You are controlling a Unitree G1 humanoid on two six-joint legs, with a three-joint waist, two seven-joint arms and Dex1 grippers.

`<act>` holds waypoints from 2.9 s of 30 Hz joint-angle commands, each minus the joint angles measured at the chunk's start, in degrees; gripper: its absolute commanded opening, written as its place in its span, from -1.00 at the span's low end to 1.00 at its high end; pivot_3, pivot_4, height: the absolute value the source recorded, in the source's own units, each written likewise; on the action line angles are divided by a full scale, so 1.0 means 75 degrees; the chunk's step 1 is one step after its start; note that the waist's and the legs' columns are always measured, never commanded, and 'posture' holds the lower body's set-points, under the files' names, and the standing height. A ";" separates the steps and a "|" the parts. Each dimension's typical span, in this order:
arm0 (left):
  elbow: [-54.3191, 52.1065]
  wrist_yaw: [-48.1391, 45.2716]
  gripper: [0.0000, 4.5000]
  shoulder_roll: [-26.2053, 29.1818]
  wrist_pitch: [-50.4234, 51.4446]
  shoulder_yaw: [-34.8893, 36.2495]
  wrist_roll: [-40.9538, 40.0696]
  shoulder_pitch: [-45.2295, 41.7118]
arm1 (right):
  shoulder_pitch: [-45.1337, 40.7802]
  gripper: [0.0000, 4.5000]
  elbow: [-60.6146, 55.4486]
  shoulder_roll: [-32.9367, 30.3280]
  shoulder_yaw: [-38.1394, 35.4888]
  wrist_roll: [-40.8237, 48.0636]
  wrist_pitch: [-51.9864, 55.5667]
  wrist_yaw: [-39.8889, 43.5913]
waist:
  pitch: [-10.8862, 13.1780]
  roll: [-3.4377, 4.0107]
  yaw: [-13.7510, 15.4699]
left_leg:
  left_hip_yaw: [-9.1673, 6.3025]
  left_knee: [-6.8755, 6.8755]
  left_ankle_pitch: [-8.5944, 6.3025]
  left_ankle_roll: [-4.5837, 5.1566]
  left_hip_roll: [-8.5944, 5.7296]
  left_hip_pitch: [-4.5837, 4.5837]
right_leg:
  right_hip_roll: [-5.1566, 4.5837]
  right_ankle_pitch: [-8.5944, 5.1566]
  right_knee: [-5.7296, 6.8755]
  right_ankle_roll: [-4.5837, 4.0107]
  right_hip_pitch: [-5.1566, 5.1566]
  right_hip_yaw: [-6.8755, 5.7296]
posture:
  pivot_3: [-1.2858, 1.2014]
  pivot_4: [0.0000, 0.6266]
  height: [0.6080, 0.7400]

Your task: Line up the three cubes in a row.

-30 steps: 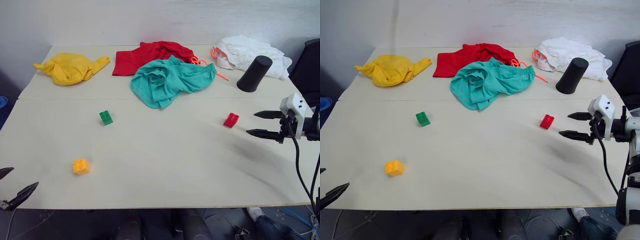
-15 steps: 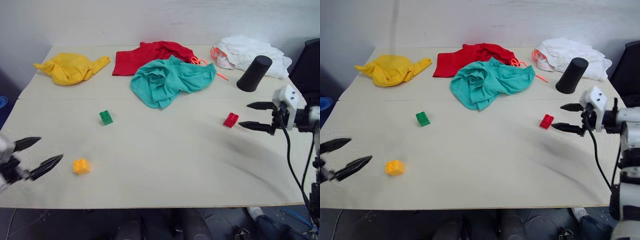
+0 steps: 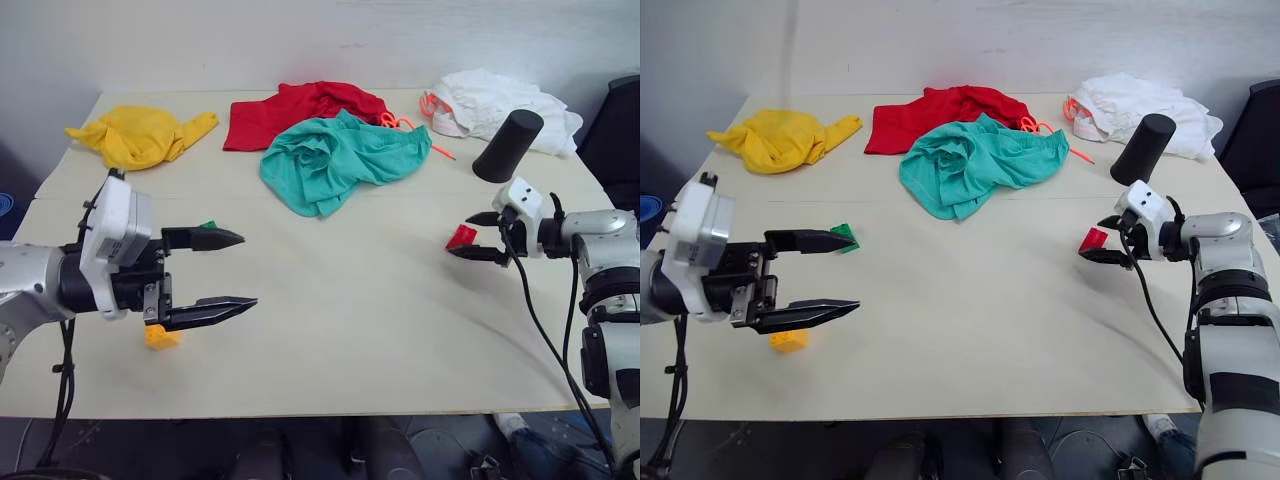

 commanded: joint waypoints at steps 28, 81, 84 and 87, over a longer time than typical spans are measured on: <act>0.0324 -0.1915 1.00 -0.0390 -0.1526 -0.2425 0.2066 -0.0529 | 0.5358 -0.33 -1.0034 0.0101 0.0580 0.1832 0.1816 0.1309 | 0.0001 -0.0003 0.0237 | -0.0006 0.0015 0.0002 -0.0023 0.0007 0.0009 | 0.0030 0.0000 0.0017 0.0005 0.0008 0.0011 | 0.03 -0.52 1.00; 0.0807 0.2757 1.00 -0.1736 0.0179 0.1512 0.3136 0.1698 | 0.2666 0.99 -0.9232 0.0192 0.0159 0.3746 0.3025 0.1361 | -0.0004 -0.0018 0.0297 | -0.0038 0.0005 -0.0011 0.0013 -0.0004 0.0008 | -0.0016 -0.0001 0.0006 0.0001 0.0019 -0.0018 | 0.03 -0.52 1.00; 0.1582 0.2440 1.00 -0.1428 -0.0277 0.0461 0.3636 0.0845 | 0.2771 0.99 -0.9405 0.0157 0.0099 0.3792 0.3081 0.1269 | -0.0004 -0.0018 0.0260 | -0.0034 0.0002 -0.0010 0.0012 -0.0003 0.0004 | -0.0013 0.0000 0.0002 0.0003 0.0015 -0.0020 | 0.03 -0.52 1.00; 0.2770 0.1470 1.00 -0.0911 -0.1429 -0.0747 0.4473 0.0171 | 0.2910 0.99 -0.9567 0.0122 0.0048 0.3803 0.3081 0.1149 | -0.0004 -0.0018 0.0198 | -0.0022 -0.0001 -0.0010 0.0011 -0.0002 0.0003 | -0.0007 0.0000 -0.0002 0.0003 0.0011 -0.0019 | 0.03 -0.52 1.00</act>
